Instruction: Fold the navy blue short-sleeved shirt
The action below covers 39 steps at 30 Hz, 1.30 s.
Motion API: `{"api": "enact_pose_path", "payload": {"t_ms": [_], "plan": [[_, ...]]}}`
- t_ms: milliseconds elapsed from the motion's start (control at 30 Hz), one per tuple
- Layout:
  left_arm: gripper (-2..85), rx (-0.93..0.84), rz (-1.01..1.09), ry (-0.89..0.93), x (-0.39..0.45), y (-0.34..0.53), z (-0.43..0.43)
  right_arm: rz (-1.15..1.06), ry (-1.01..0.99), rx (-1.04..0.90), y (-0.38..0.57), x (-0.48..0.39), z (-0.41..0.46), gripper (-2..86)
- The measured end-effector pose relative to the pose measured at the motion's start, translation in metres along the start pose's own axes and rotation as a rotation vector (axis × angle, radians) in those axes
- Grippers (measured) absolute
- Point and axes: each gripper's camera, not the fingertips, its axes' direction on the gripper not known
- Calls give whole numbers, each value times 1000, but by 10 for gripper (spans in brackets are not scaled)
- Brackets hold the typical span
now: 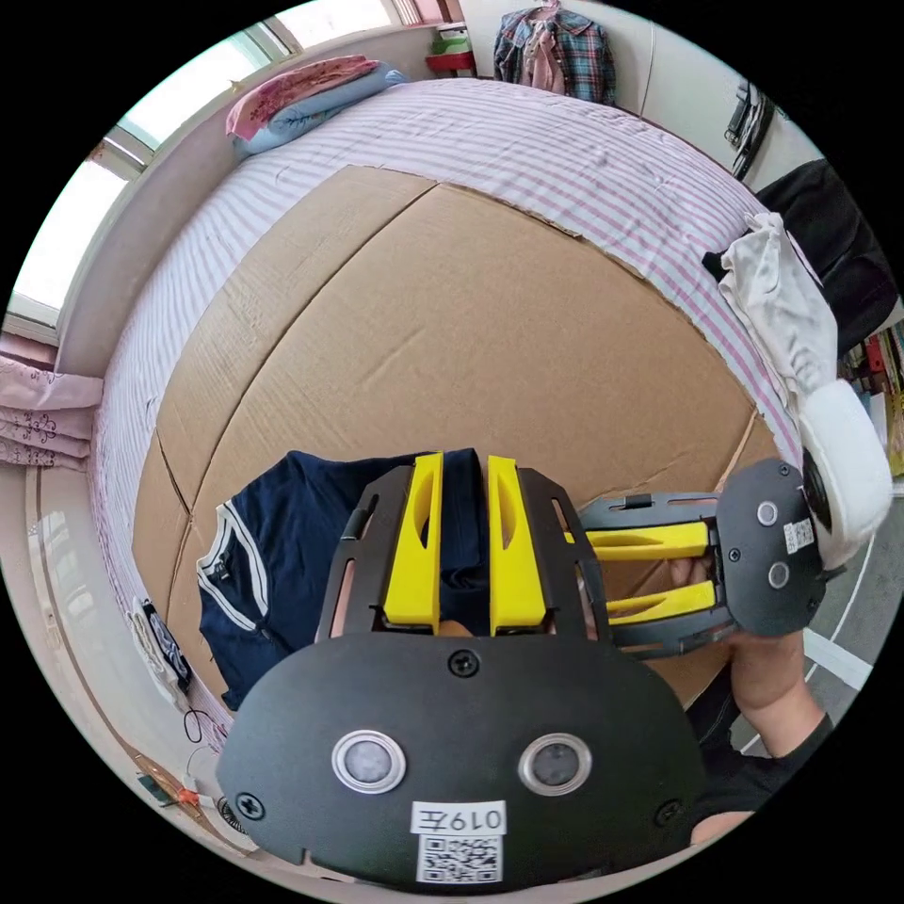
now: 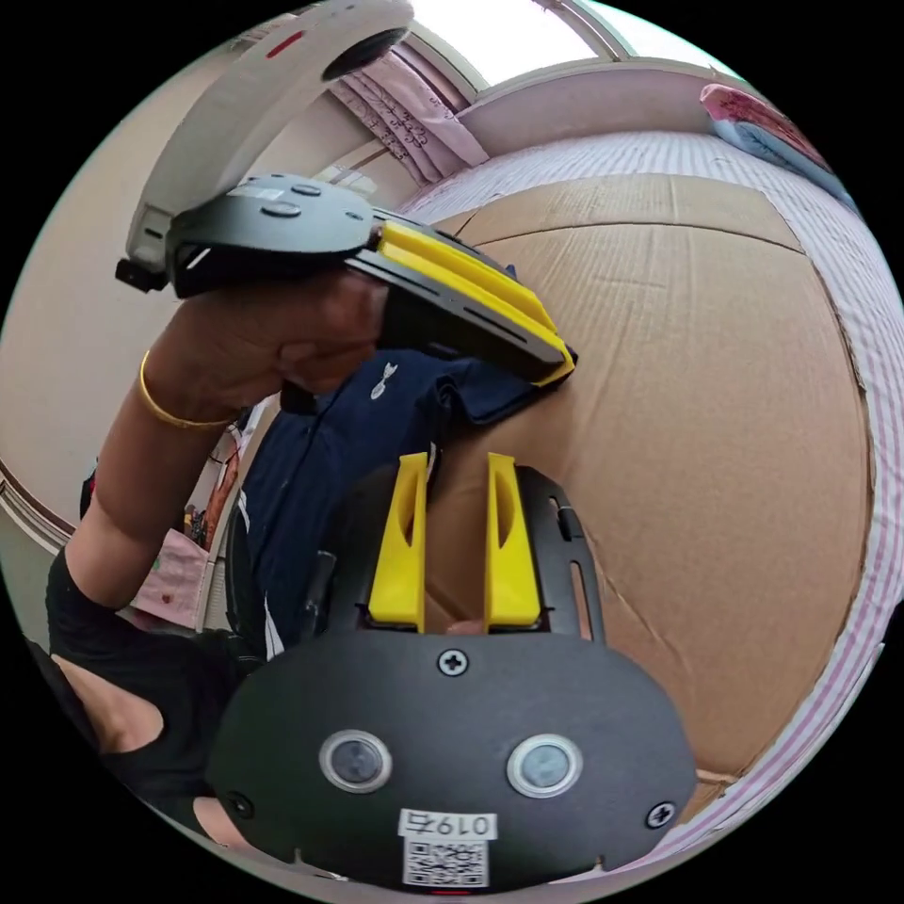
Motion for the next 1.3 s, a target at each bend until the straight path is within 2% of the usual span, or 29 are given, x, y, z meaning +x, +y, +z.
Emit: {"api": "enact_pose_path", "payload": {"t_ms": [167, 333, 467, 667, 800, 867, 1033, 1167, 1233, 1300], "plan": [[47, -46, 8, -81, -12, -27, 22, 45, 16, -7, 3, 8, 6, 46], [27, -33, 10, -48, -32, -46, 38, 92, -12, 6, 14, 27, 1, 26], [37, -24, 23, 35, -61, -59, 41, 95, 32, 29, 20, 31, -3, 58], [60, 101, 20, 113, -144, -66, 22, 94, 22, 175, 19, 51, -36, 94], [59, 234, 69, 140, -206, -64, 22, 65, 35, 127, -22, 73, -46, 93], [60, 253, 93, 126, -230, -64, 30, 22, -19, 79, -50, 91, -45, 93], [73, 210, 163, 147, -285, -82, 55, 28, -140, 74, -70, 142, -34, 112], [76, 242, 112, 307, -334, -114, 72, 57, -162, 18, -74, 167, -32, 112], [71, 195, 57, 345, -350, -132, 89, 49, -146, 18, -75, 168, -30, 111], [54, 39, -46, 322, -365, -158, 120, 42, -155, 17, -78, 172, -32, 110]]}}
